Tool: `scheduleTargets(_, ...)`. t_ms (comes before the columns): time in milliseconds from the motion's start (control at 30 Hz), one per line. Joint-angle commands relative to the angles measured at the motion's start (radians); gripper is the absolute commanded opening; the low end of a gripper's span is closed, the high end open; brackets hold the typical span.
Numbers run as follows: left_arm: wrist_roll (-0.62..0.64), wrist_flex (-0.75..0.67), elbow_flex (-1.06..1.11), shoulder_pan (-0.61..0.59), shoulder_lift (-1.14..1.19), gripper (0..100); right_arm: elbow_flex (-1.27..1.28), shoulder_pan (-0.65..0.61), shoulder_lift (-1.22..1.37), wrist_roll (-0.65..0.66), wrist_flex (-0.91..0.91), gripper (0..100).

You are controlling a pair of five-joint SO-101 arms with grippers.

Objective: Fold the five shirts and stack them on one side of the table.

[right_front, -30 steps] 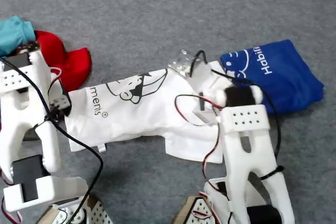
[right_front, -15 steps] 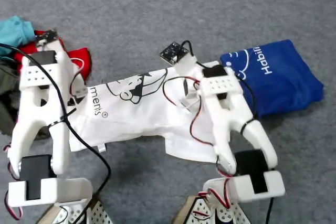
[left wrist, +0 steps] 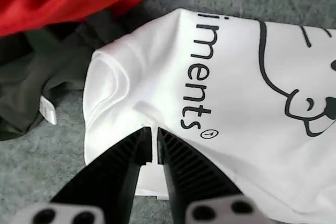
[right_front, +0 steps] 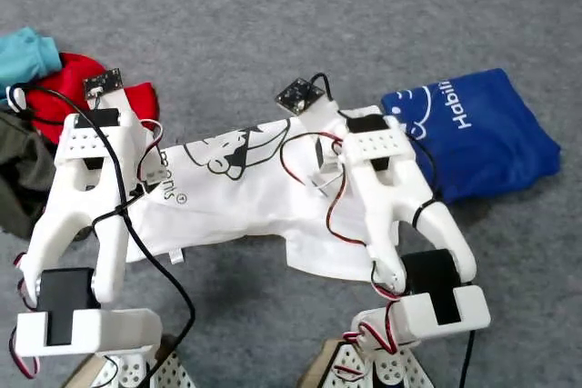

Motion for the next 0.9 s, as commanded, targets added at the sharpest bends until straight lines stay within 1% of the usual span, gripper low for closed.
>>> scheduleTargets(0, 0.006, -0.005, 0.005, 0.009, -0.033, 3, 0.038, -0.01, -0.007, -0.003, -0.011, 1.6)
scheduleTargets(267, 0.005, -0.008, 0.002, 0.005, -0.033, 3, 0.125, -0.005, -0.05, -0.008, -0.009, 1.6)
scheduleTargets(467, -0.018, -0.011, -0.017, 0.005, -0.033, 3, 0.26, -0.015, -0.283, 0.0, 0.002, 1.6)
scheduleTargets(633, -0.029, -0.011, -0.017, 0.006, -0.033, 3, 0.394, -0.062, -0.455, 0.0, 0.038, 1.6)
scheduleTargets(767, -0.031, -0.011, -0.017, 0.006, -0.033, 3, 0.481, -0.099, -0.542, 0.0, 0.041, 1.6)
scheduleTargets(867, -0.031, -0.011, -0.017, 0.006, -0.033, 3, 0.516, -0.102, -0.584, 0.0, 0.048, 1.6)
